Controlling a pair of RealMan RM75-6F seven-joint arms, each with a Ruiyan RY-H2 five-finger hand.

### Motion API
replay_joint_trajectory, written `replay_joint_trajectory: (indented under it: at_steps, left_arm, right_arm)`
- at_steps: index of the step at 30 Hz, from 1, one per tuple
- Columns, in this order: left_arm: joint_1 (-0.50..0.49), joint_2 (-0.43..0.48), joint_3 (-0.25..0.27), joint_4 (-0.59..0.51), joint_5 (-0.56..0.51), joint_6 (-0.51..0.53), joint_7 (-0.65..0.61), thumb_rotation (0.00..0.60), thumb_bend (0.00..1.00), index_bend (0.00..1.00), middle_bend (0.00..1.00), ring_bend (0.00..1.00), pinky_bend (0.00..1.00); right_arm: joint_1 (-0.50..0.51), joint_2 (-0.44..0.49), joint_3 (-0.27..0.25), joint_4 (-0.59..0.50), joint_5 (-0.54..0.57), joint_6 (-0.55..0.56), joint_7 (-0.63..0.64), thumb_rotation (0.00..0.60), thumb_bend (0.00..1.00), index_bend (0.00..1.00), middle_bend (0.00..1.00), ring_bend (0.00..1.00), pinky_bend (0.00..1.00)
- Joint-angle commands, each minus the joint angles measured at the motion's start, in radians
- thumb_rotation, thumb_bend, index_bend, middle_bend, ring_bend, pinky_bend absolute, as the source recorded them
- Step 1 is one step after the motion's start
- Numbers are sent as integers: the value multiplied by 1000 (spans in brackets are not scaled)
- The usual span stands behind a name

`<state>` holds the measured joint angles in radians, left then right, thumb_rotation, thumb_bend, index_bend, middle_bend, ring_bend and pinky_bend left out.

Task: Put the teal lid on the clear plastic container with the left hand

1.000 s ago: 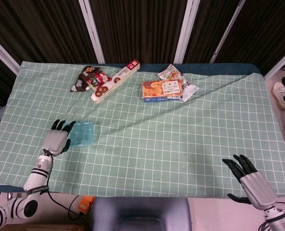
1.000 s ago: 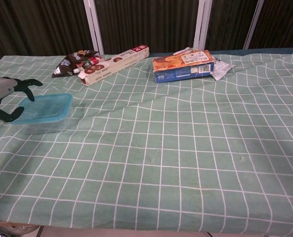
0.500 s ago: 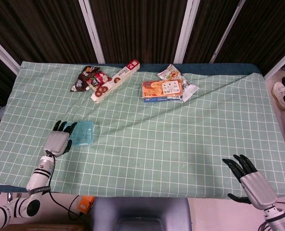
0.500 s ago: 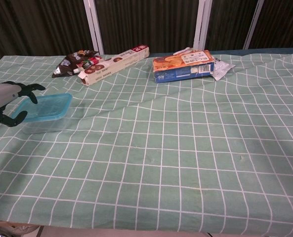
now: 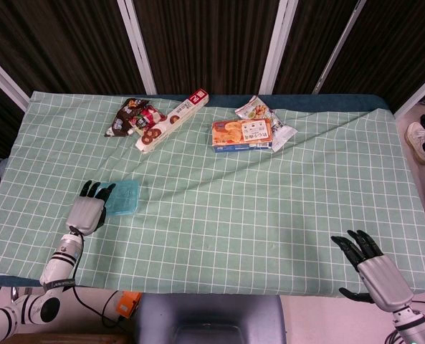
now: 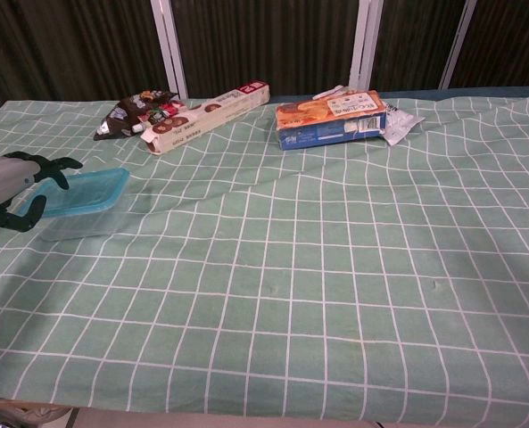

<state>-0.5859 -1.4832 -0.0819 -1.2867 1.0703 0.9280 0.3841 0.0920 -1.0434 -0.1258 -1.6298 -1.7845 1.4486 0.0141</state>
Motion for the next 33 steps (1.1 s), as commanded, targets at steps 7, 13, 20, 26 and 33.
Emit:
replay_joint_trajectory:
  at_steps: [7,13,20,26,33]
  left_arm:
    - [21,28,-34,-44,93,118,-83,600,578,0,82,50,62]
    - [66,73,-41,-108,216,275,-158,600,543,0,0,6,61]
    - [254,175,112,-222,433,552,-228,600,481,0,0,0,57]
    - [431,218,243,-193,530,719,-383,600,412,0,0,0,52]
    - [489,228,228,-159,592,820,-383,600,378,0,0,0,42]
  right_arm:
    - [-2,1,-1,2,-4,7,6,600,186,155,259,0,0]
    - [-2,1,-1,3,-4,7,6,600,186,155,259,0,0]
    - [-5,-3,-1,4,-4,9,-5,600,185,155,259,0,0]
    - [-4,-13,1,0,2,-3,-33,600,185,155,259,0,0]
    - [-9,-25,0,-2,-3,-3,-66,600,186,130,259,0,0]
